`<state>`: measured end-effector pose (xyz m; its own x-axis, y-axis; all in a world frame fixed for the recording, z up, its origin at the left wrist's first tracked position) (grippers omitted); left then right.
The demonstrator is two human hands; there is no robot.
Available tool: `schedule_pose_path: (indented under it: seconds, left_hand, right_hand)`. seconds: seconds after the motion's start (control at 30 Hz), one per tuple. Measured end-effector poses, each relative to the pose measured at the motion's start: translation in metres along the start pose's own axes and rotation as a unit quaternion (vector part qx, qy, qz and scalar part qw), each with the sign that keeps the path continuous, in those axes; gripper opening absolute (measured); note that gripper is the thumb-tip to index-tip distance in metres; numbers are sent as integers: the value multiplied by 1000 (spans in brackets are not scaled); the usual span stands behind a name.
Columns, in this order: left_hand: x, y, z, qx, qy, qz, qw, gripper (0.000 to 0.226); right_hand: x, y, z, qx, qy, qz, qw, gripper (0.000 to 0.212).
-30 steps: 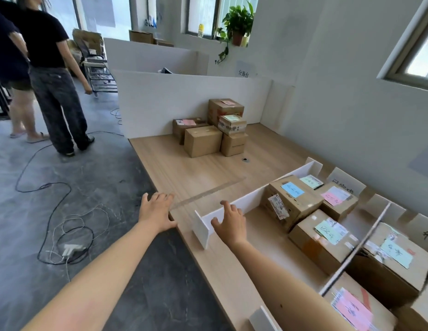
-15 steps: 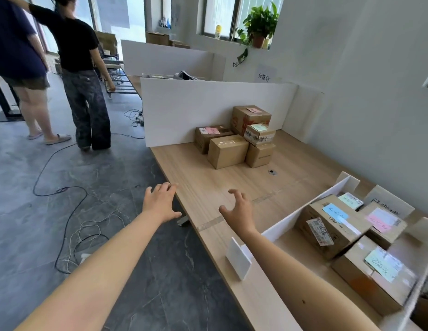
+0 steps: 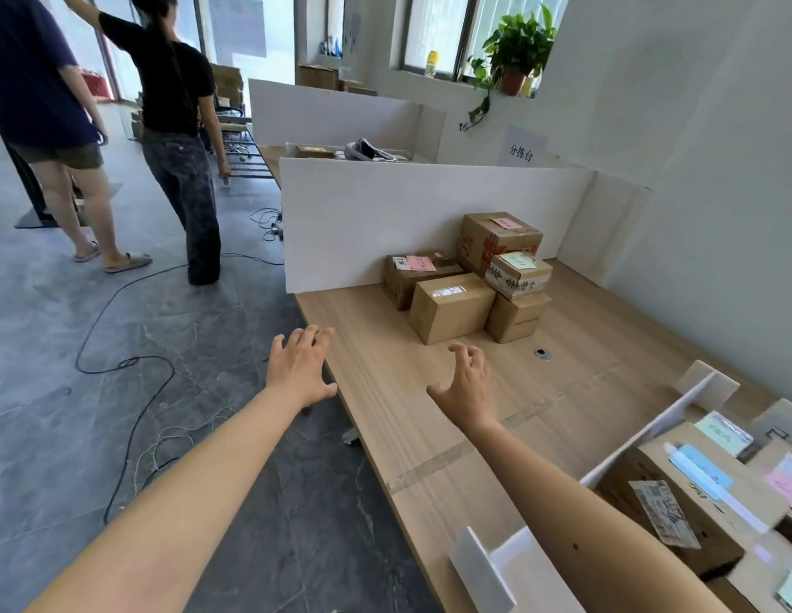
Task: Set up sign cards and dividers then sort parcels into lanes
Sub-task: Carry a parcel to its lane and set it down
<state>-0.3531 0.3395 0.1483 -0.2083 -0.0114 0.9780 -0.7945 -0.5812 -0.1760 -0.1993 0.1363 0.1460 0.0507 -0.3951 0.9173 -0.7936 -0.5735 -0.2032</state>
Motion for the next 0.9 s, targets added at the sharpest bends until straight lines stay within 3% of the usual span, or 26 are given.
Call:
schedule_pose_path:
  seconds: [0.43, 0.9]
  left_hand:
    - [-3, -150, -31, 17, -14, -29, 999, 97]
    - [-51, -245, 44, -73, 29, -99, 992, 101]
  right_hand:
    - [-31, -155, -3, -22, 13, -19, 999, 56]
    - [-35, -207, 69, -141, -31, -46, 988, 69]
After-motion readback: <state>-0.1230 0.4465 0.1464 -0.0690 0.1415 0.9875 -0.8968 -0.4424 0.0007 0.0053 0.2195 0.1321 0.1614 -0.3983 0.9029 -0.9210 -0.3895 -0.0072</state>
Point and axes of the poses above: each hand's wrist, its own y-axis away from the middle knuckle, its own x-axis out of the back of the hand, z = x × y, the point moved 5 cm from there along -y, towards the middle knuckle, and after that the axes turned 7 degrees about y, right-handed, at the moved point
